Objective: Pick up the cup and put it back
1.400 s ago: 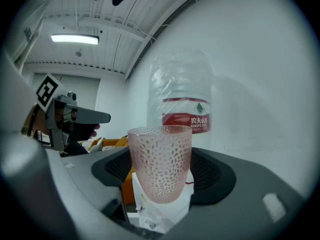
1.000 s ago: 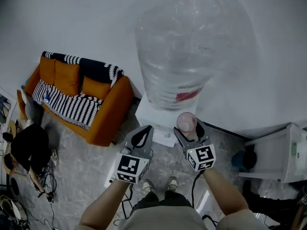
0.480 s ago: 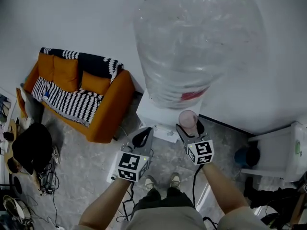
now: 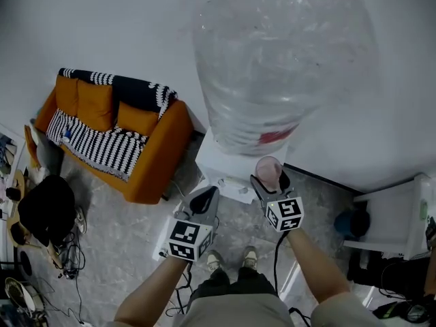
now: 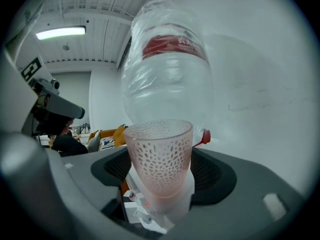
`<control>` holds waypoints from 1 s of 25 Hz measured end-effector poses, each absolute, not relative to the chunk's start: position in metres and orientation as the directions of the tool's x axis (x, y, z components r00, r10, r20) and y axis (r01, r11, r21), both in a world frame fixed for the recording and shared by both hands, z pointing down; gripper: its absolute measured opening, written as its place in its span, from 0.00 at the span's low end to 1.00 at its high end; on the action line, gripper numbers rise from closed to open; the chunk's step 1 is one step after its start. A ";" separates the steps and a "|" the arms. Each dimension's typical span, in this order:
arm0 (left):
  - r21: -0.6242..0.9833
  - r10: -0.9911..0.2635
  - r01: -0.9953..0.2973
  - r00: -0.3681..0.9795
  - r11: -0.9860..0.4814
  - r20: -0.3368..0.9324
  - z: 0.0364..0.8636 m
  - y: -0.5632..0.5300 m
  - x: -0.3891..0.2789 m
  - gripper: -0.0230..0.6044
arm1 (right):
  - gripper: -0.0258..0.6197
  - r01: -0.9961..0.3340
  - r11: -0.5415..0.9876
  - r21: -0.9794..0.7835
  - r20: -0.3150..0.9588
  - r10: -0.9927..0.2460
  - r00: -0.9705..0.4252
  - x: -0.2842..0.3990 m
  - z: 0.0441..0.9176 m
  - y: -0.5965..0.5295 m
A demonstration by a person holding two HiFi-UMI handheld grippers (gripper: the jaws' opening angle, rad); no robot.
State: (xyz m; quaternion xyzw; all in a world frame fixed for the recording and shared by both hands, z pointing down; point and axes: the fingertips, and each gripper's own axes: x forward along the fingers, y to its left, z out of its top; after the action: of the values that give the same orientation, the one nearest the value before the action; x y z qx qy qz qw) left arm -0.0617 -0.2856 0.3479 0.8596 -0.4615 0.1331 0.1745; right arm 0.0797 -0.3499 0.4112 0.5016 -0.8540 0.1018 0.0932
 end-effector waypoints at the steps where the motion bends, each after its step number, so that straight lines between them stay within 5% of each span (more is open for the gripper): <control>1: 0.178 -0.747 -0.839 0.539 -0.514 0.390 0.347 -0.285 -0.062 0.04 | 0.62 -0.878 0.471 -0.084 0.270 -0.838 -0.475 0.080 0.412 -0.350; 13: 0.134 -0.778 -0.846 0.528 -0.516 0.339 0.306 -0.281 -0.074 0.04 | 0.66 -0.890 0.456 -0.015 0.336 -0.836 -0.434 0.090 0.344 -0.312; 25: 0.029 -0.812 -0.831 0.550 -0.555 0.194 0.197 -0.253 -0.086 0.04 | 0.37 -0.869 0.492 0.045 0.200 -0.857 -0.475 0.092 0.215 -0.257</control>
State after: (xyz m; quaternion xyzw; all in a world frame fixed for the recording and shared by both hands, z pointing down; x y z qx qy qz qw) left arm -0.0859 -0.2528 0.1967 0.8783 -0.4678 0.0795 0.0586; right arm 0.0917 -0.2567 0.2152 0.5030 -0.8581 0.0314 0.0983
